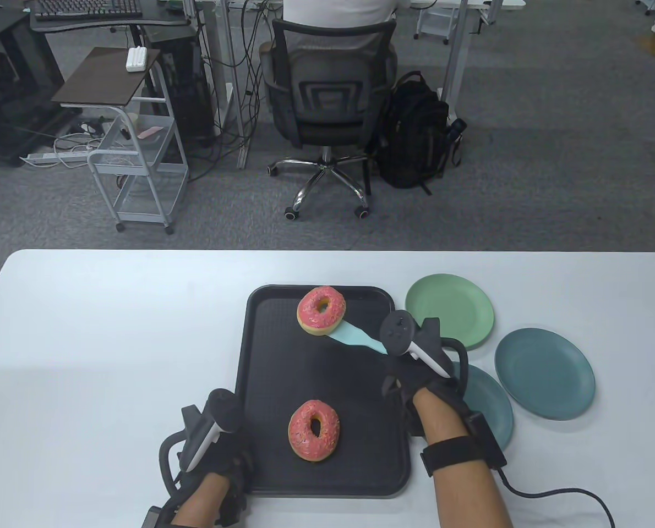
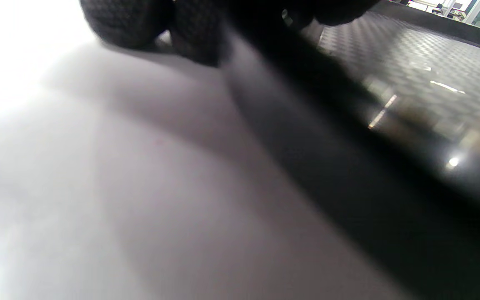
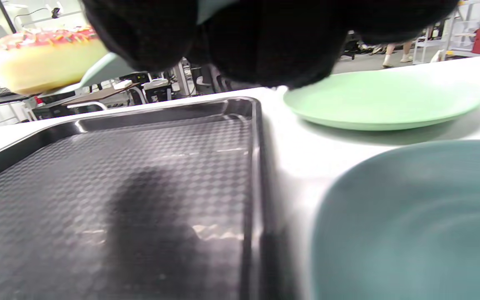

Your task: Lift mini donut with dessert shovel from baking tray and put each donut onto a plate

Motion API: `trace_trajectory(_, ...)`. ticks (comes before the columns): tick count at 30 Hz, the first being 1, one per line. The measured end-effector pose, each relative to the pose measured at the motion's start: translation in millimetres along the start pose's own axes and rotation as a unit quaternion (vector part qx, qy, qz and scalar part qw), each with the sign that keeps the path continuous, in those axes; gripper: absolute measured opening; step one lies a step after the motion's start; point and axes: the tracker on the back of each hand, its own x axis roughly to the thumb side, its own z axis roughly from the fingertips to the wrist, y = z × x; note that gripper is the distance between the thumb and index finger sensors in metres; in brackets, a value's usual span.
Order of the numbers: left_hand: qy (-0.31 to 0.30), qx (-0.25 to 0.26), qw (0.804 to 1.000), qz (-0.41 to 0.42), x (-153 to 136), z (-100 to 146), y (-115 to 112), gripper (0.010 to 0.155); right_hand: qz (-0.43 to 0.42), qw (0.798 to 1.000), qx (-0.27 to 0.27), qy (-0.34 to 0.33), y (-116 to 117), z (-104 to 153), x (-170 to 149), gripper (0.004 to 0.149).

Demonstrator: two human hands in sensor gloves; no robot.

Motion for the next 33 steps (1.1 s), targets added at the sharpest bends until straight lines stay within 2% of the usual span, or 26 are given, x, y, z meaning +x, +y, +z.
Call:
trace_trajectory(8, -0.001, -0.001, 1.0, 0.0, 0.2, 0.2, -0.7, 0.063, -0.028, 0.998, -0.015, 0.054, -15.3, 35.7, -57.9, 0.059)
trace_trajectory(17, -0.001, -0.002, 1.0, 0.0, 0.2, 0.2, -1.1, 0.063, -0.068, 0.987, -0.037, 0.143, -30.8, 79.0, -141.4, 0.059)
trace_trajectory(26, 0.0, -0.001, 1.0, -0.002, 0.4, 0.4, -1.3, 0.063, -0.11, 0.959, -0.053, 0.257, -27.6, 116.0, -227.5, 0.06)
trace_trajectory(33, -0.001, -0.001, 1.0, -0.001, 0.4, 0.2, -1.3, 0.063, -0.118, 0.942, -0.044, 0.312, -18.0, 128.8, -264.4, 0.06)
